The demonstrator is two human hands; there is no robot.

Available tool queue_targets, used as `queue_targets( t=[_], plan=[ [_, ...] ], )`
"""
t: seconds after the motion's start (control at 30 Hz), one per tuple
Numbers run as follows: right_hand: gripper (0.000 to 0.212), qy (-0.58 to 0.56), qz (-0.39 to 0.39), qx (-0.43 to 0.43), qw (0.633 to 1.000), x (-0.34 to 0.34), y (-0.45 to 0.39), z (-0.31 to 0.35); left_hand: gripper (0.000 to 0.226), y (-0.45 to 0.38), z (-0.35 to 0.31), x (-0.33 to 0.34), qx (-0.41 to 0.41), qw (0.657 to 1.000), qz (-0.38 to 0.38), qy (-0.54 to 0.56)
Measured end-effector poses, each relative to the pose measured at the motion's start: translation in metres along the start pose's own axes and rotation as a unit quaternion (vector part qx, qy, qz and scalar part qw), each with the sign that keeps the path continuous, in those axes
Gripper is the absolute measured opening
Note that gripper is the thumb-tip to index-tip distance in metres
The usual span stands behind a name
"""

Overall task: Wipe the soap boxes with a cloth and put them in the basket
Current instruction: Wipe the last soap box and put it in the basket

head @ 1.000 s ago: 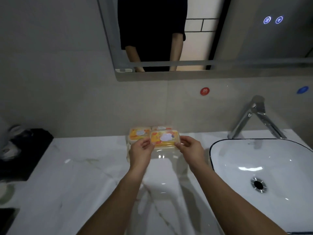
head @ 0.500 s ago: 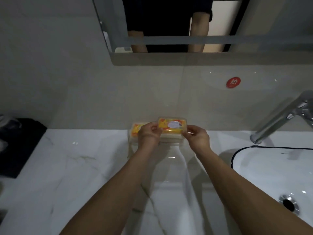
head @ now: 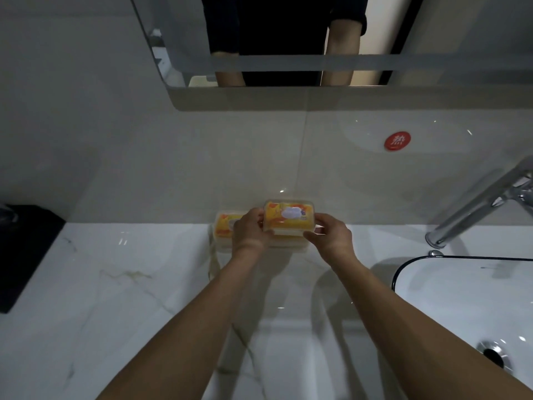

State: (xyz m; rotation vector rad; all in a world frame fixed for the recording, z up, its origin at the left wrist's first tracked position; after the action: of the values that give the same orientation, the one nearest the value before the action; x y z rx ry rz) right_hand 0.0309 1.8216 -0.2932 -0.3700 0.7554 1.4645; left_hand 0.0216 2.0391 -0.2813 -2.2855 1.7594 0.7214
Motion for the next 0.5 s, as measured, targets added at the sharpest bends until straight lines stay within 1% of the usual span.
queue_targets(
  t=[0.3,0.4,0.5],
  plan=[
    [0.039,0.062,-0.022,-0.032,0.997,-0.0036,-0.0024,0.0010,0.033,0.0008,-0.0022,0.0042,0.025,0.999,-0.015,-0.025],
    [0.037,0.076,-0.036,-0.040,0.996,-0.0053,-0.0029,0.0000,0.034,0.0004,-0.0026,0.0059,0.031,0.999,-0.014,-0.020],
    [0.035,0.099,-0.047,-0.051,0.993,-0.0045,-0.0027,0.0000,0.038,-0.0025,0.0001,0.0061,0.034,0.998,-0.016,-0.055]
  ],
)
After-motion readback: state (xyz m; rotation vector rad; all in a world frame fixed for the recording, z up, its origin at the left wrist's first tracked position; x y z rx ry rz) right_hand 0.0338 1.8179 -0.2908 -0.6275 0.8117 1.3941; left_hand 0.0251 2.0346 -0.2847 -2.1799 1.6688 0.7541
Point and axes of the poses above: each hand's wrist, its own y-axis away from the middle knuckle, its own x-axis out of the palm, z = x × y, the point moved 9 cm from there along -y, towards the middle knuckle, and after that the axes turned 11 degrees about y, right-handed, at the moved point
